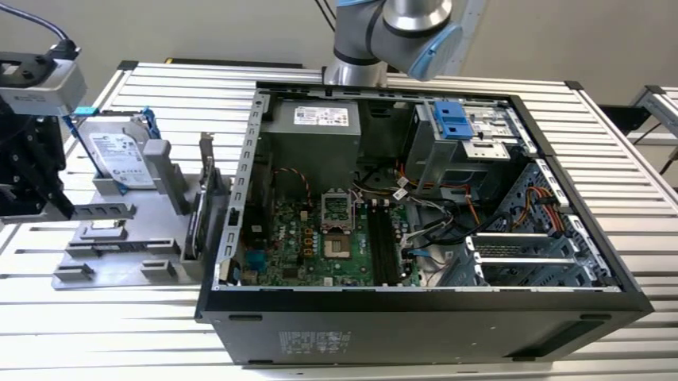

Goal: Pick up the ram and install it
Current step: 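Pick up the ram and move it above insertion slot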

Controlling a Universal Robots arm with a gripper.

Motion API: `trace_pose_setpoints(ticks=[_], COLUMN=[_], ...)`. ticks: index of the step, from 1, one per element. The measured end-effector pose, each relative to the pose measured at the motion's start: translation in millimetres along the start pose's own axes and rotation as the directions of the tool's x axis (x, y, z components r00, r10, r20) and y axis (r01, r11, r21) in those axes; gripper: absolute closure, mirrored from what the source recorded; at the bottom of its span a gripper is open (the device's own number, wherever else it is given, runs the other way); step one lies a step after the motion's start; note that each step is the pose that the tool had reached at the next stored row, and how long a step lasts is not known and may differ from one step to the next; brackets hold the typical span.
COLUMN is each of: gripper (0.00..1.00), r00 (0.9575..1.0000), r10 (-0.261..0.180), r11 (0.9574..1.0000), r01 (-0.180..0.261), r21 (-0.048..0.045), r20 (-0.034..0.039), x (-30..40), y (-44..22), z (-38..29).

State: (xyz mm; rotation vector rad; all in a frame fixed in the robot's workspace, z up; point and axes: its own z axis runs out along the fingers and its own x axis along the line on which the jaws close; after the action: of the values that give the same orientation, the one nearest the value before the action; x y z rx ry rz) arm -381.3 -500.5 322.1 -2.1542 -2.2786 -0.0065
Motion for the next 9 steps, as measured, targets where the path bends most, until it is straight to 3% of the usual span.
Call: trace_pose_setpoints(ticks=[9], gripper=[1.0], r00=[1.0], r10=[0.0], r11=[1.0], r01=[0.0], r21=[0.0], r20=[0.0], x=[0.1], y=[0.0], z=[-12.1])
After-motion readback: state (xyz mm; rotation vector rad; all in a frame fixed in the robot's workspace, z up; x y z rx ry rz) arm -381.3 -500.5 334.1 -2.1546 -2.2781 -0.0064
